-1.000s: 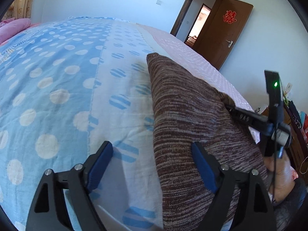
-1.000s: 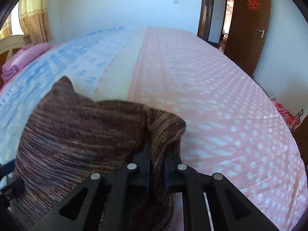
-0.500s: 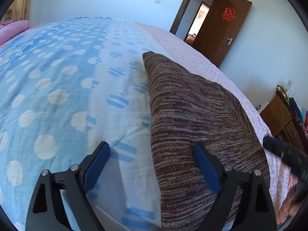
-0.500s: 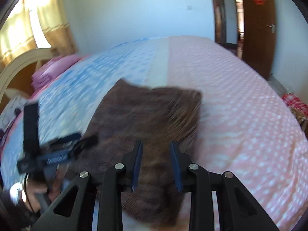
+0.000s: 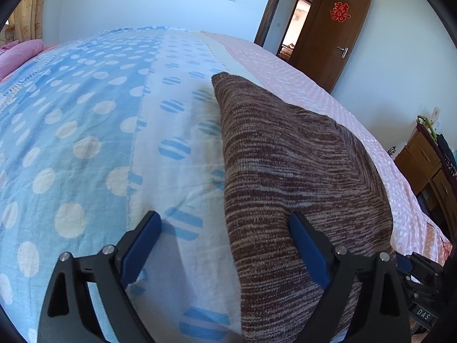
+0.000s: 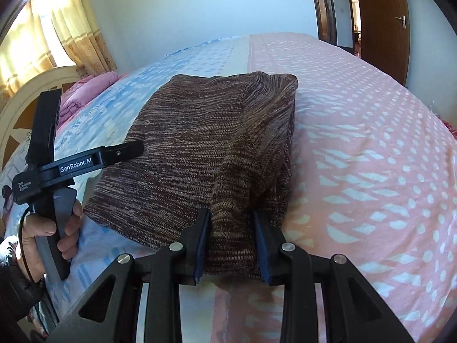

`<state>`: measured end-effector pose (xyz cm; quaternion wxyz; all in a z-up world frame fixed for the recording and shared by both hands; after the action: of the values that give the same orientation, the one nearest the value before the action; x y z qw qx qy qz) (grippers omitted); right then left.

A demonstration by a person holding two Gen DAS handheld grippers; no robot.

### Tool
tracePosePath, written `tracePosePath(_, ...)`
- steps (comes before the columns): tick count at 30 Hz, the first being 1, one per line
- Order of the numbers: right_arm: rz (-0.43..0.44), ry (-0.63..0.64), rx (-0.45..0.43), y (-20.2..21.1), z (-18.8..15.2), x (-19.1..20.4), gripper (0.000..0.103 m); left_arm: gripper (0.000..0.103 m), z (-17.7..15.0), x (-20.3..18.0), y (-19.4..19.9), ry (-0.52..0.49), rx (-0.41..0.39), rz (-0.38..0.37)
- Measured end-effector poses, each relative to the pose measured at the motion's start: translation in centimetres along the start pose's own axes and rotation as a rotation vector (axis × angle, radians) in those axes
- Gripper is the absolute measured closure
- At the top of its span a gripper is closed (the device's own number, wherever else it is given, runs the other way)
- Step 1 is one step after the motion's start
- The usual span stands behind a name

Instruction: Fold small clothes

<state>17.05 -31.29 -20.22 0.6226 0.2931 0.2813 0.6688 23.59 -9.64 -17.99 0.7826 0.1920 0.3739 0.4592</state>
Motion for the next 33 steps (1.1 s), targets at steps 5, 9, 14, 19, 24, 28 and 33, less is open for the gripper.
tracePosePath(5, 0.016, -0.023, -0.012, 0.2, 0.5, -0.9, 0.072, 0.009, 0.6, -0.5, 0.7, -0.015, 0.008, 0.067)
tracePosePath(9, 0.030, -0.075, -0.080, 1.7, 1.4, -1.8, 0.072, 0.009, 2.5, -1.7, 1.6, -0.066, -0.028, 0.075)
tracePosePath(14, 0.002, -0.177, -0.098, 2.2, 1.8, -4.3, 0.072, 0.009, 6.3, -4.5, 1.6, -0.193, -0.084, 0.075)
tracePosePath(19, 0.029, -0.244, -0.052, 1.2, 1.4, -5.3, 0.072, 0.009, 8.7, -4.8, -2.3, -0.251, -0.067, 0.142)
tracePosePath(24, -0.007, -0.249, -0.061, 1.4, 1.5, -5.9, 0.072, 0.010, 6.9, 0.0, -6.3, -0.119, 0.054, 0.239)
tracePosePath(28, 0.001, -0.296, -0.052, 1.5, 1.3, -6.8, 0.072, 0.004, 6.5, 2.0, -5.9, -0.002, 0.076, 0.143)
tracePosePath(33, 0.070, -0.386, -0.045, 2.0, 1.7, -7.9, 0.052, 0.006, 5.8, 1.9, -4.1, 0.004, 0.084, 0.068)
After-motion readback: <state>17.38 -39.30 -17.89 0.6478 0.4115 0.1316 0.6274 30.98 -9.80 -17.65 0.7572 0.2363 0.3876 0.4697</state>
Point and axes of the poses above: each gripper's, at about its wrist camera, not at the fingertips, and y roughly against the way its jaws point, x to its left, z to its top, the point moved 8 cm from there along -y, roughly the way its jaws point, and after that the axes turned 13 degrees about -z, right-handed, at the moved point
